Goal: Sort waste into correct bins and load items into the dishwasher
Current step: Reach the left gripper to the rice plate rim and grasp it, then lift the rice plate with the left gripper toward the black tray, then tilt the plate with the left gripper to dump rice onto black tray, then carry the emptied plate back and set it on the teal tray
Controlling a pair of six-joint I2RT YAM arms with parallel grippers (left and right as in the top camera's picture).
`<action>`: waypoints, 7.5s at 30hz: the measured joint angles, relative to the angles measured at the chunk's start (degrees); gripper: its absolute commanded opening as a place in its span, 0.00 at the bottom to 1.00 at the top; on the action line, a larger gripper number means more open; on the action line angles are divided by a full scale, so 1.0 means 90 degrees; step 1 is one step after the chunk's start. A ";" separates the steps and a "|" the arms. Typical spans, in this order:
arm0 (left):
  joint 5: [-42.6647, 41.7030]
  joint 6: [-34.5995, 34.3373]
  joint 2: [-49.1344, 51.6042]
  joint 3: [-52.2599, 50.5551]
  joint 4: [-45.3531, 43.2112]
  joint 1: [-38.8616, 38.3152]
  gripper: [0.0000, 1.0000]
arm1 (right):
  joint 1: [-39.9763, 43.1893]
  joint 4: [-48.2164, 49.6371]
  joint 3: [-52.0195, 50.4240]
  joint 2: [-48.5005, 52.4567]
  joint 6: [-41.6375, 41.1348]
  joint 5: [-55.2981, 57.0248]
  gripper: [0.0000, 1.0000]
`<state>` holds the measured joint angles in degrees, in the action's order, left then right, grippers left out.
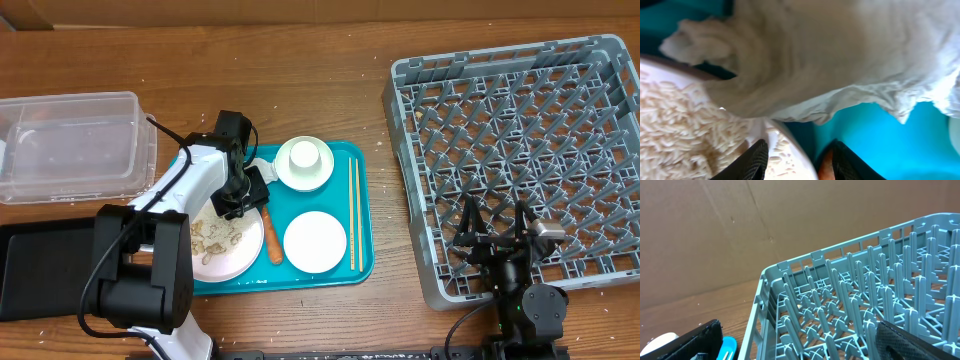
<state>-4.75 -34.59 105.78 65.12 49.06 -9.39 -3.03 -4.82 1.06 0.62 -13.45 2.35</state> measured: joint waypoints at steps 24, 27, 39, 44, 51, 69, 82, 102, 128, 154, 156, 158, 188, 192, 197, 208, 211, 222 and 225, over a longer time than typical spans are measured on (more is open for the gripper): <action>0.0403 -0.0049 0.0005 0.0265 0.0794 -0.0068 0.04 | 0.0000 0.0002 0.0000 0.0000 0.0000 0.0000 1.00; 0.0442 -0.0049 0.0005 0.0420 0.0986 -0.0068 0.04 | 0.0000 0.0000 0.0000 0.0000 -0.0002 -0.0002 1.00; 0.0527 -0.0046 0.0007 0.0687 0.1647 -0.0073 0.04 | 0.0000 0.0002 0.0000 0.0000 -0.0002 -0.0002 1.00; 0.0755 -0.0046 0.0012 0.0692 0.1960 -0.0073 0.04 | 0.0000 0.0005 0.0000 0.0000 -0.0005 -0.0002 1.00; 0.1037 -0.0044 0.0012 0.0782 0.2395 -0.0073 0.04 | 0.0000 0.0002 0.0000 0.0000 -0.0002 -0.0002 1.00; 0.1800 -0.0024 0.0036 0.2178 0.3585 -0.0211 0.04 | 0.0000 0.0002 0.0000 0.0000 -0.0005 -0.0002 1.00; 0.1889 -0.0024 0.0036 0.2924 0.4080 0.0158 0.04 | 0.0000 0.0002 0.0000 0.0000 -0.0002 -0.0002 1.00; 0.0792 0.0340 0.0041 0.3558 0.3876 0.2943 0.04 | 0.0000 0.0005 0.0000 0.0000 -0.0002 -0.0002 1.00; -0.2072 0.1447 0.0041 0.3558 0.3300 0.6611 0.04 | 0.0000 0.0007 0.0000 0.0000 0.0000 -0.0005 1.00; -0.5484 0.2569 0.0041 0.3558 0.3354 0.8689 0.04 | 0.0000 0.0005 0.0000 0.0000 0.0000 -0.0002 1.00; -0.5651 0.2625 0.0041 0.3558 0.3364 0.8726 0.04 | 0.0000 0.0002 0.0000 0.0000 0.0000 -0.0005 1.00; -0.5829 0.2684 0.0041 0.3558 0.3378 0.8740 0.04 | 0.0000 0.0007 0.0000 0.0000 0.0000 -0.0002 1.00; -0.6574 0.3422 0.0041 0.3563 0.3458 0.8767 0.04 | 0.0000 0.0005 0.0000 0.0000 -0.0002 -0.0005 1.00; -0.6713 0.3536 0.0041 0.3563 0.3524 0.8769 0.04 | 0.0000 0.0002 0.0000 0.0000 -0.0002 -0.0002 1.00; -0.6538 0.3538 0.0041 0.3570 0.3983 0.8769 0.04 | 0.0000 0.0005 0.0000 0.0000 0.0000 -0.0002 1.00; -0.5697 0.4065 -0.0255 0.3587 0.5265 0.8510 0.04 | 0.0000 0.0005 0.0000 0.0000 -0.0002 -0.0002 1.00; -0.5331 0.3978 -0.0593 0.3587 0.5270 0.8031 0.04 | 0.0000 0.0007 0.0000 0.0000 -0.0002 -0.0002 1.00; -0.2839 0.2839 -0.1086 0.3609 0.4930 0.4595 0.04 | 0.0000 0.0000 0.0000 0.0000 0.0000 -0.0007 1.00; -0.1943 0.2424 -0.1086 0.3609 0.4736 0.3626 0.04 | 0.0000 0.0005 0.0000 0.0000 -0.0002 -0.0002 1.00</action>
<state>-22.24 -12.78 96.01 97.60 91.68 23.24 -3.03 -4.78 1.06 0.62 -13.47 2.33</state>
